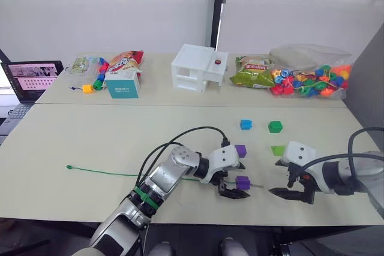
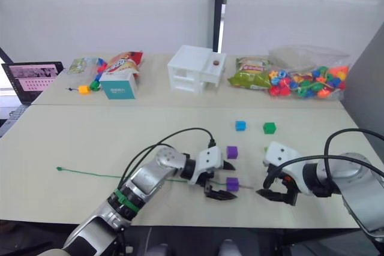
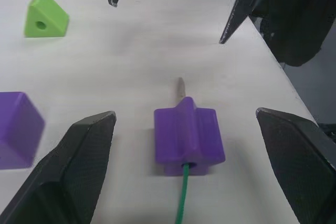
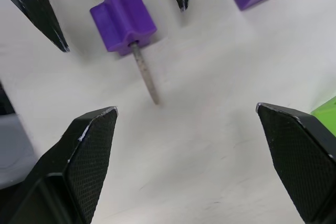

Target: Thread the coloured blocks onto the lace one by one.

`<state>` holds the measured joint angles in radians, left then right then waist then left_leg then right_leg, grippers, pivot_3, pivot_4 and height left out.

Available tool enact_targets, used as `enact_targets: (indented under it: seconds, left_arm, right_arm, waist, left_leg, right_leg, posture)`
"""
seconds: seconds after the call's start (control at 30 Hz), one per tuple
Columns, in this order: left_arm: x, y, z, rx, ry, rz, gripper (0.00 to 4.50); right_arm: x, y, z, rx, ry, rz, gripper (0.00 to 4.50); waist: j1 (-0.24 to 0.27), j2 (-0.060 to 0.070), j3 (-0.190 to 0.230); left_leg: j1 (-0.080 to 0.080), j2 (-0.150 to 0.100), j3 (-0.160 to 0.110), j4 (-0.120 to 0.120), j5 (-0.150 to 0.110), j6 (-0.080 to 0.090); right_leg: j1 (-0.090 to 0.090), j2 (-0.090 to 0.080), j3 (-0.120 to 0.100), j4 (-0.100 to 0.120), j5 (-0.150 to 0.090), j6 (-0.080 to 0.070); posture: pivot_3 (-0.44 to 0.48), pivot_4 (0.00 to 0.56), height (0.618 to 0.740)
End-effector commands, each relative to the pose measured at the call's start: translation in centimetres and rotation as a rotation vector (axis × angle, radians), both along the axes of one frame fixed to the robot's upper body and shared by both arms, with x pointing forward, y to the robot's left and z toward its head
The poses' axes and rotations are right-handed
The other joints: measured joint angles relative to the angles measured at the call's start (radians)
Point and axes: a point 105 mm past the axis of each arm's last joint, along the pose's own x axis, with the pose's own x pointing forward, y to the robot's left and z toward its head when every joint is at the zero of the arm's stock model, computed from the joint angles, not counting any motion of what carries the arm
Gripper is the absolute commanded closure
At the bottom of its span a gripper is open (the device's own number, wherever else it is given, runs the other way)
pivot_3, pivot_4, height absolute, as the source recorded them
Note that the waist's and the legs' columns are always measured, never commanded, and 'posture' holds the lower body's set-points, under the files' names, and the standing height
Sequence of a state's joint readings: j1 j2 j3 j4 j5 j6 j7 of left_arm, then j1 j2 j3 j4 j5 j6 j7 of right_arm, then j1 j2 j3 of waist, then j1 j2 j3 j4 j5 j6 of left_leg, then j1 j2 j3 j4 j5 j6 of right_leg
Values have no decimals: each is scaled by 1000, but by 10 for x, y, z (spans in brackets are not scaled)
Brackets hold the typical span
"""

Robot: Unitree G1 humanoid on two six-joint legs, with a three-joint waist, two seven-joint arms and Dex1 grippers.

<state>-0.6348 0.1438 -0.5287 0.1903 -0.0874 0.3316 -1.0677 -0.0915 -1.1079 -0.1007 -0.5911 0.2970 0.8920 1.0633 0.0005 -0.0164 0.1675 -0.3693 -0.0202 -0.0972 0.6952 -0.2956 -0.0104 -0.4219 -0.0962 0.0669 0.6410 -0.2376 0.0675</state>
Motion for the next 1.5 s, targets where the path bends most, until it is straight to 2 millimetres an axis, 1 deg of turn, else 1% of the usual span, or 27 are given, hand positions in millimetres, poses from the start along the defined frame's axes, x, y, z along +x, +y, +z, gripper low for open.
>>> enact_targets:
  seconds: [0.03,0.1,0.2,0.43,0.6,0.67,0.8,0.83,0.93,0.97,1.03,1.13,1.3,1.4,1.5]
  left_arm:
    - [2,-6,3,-14,-25,9,0]
    - [0,-11,1,-17,-14,-2,0]
    - [-2,-14,-1,-11,-14,-21,808]
    - [1,-10,-2,3,-21,-14,3113]
    - [1,-9,-2,13,-27,-13,3118]
    - [1,-9,-2,16,-30,-12,3118]
    - [4,-8,-2,22,-42,-6,3118]
    - [5,-8,-2,23,-44,-5,3118]
    - [6,-7,-1,20,-41,7,3118]
    - [7,-6,-1,20,-42,10,3118]
    - [8,-6,0,18,-55,16,3118]
    - [13,-2,3,14,-88,28,3118]
    - [26,19,9,34,-153,32,3118]
    - [41,41,19,24,-198,71,3118]
    - [48,71,23,23,-190,101,3118]
  right_arm:
    - [1,1,10,-10,-57,6,35]
    - [1,2,5,-18,-57,13,35]
    - [3,5,0,-28,-65,32,0]
    - [5,12,-14,-54,-51,77,0]
    - [10,23,-26,-57,-51,130,0]
    - [14,26,-27,-48,-54,136,0]
    - [16,28,-33,-68,-32,166,1159]
    - [16,27,-34,-72,-29,168,1539]
    - [16,21,-43,-92,-14,163,2490]
    - [16,20,-44,-91,-11,161,2933]
    - [17,22,-45,-72,-15,160,3505]
    - [21,23,-43,-64,-27,158,4500]
    - [24,22,-41,-62,-23,158,4500]
    - [26,21,-39,-72,-30,170,4500]
    - [30,20,-38,-104,-45,190,4500]
  waist:
    - [1,0,0]
    - [2,0,0]
    - [4,0,0]
    - [3,0,0]
    - [1,0,0]
    - [0,0,0]
    - [0,0,0]
    - [0,0,0]
    - [-1,0,0]
    - [-1,0,0]
    - [-1,0,0]
    - [-1,0,0]
    - [-4,0,0]
    - [-5,0,0]
    - [-10,0,0]
  left_leg:
    - [0,0,0,0,0,0]
    - [0,0,0,0,0,0]
    - [0,0,0,0,0,0]
    - [0,0,0,0,0,0]
    - [0,0,0,0,0,0]
    - [0,0,0,0,0,0]
    - [0,0,0,0,0,0]
    - [0,0,0,0,0,0]
    - [0,0,0,0,0,0]
    - [0,0,0,0,0,0]
    - [1,0,0,0,0,0]
    - [1,0,0,0,0,0]
    - [1,0,0,0,1,-1]
    - [1,0,0,0,0,-1]
    - [1,0,0,0,1,-1]
  right_leg:
    - [0,0,0,0,0,0]
    - [1,0,0,0,0,0]
    - [1,0,0,0,0,0]
    - [0,0,0,-1,0,0]
    - [0,0,0,-1,0,0]
    - [0,0,0,-1,0,0]
    - [0,0,0,0,0,0]
    - [0,0,0,-1,0,0]
    - [1,0,0,-1,0,0]
    - [1,0,0,-1,0,0]
    - [1,0,0,-1,0,0]
    - [2,0,0,-1,0,0]
    - [1,0,0,0,0,0]
    - [1,0,0,0,0,0]
    - [1,0,0,0,0,0]
  posture:
    - [0,150,740]
    - [0,150,740]
    - [0,150,740]
    - [0,150,740]
    - [0,150,740]
    - [0,150,740]
    - [0,150,740]
    - [0,150,740]
    - [0,150,740]
    - [0,150,740]
    - [0,150,740]
    - [0,150,740]
    - [0,150,740]
    - [0,150,740]
    - [0,150,740]
